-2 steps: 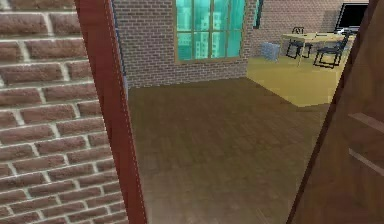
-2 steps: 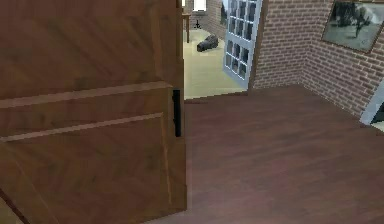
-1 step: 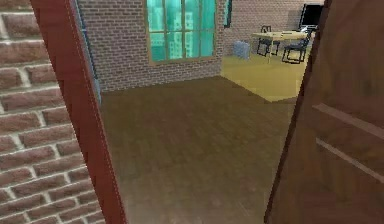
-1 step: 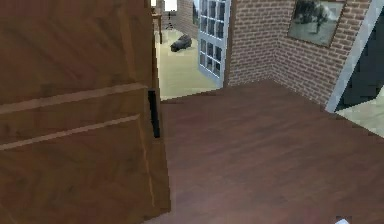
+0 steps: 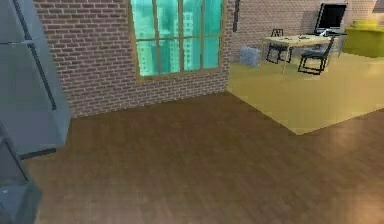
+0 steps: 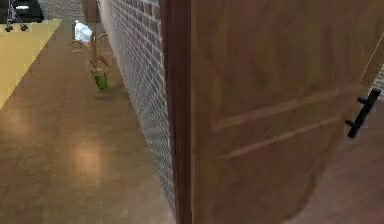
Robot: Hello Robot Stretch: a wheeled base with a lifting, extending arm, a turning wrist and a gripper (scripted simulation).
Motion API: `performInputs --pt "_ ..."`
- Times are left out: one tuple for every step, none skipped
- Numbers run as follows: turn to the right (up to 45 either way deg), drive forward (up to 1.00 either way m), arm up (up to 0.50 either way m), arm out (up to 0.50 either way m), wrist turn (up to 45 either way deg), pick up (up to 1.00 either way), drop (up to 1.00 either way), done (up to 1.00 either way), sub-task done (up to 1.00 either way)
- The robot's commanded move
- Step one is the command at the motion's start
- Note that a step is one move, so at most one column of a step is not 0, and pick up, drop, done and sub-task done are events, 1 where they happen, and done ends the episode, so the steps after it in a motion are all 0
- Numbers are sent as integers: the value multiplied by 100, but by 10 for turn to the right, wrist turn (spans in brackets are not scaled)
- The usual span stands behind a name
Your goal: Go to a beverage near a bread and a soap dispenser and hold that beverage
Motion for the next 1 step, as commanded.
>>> performInputs --pt "450 0 0 0 0 0 0 0 0"
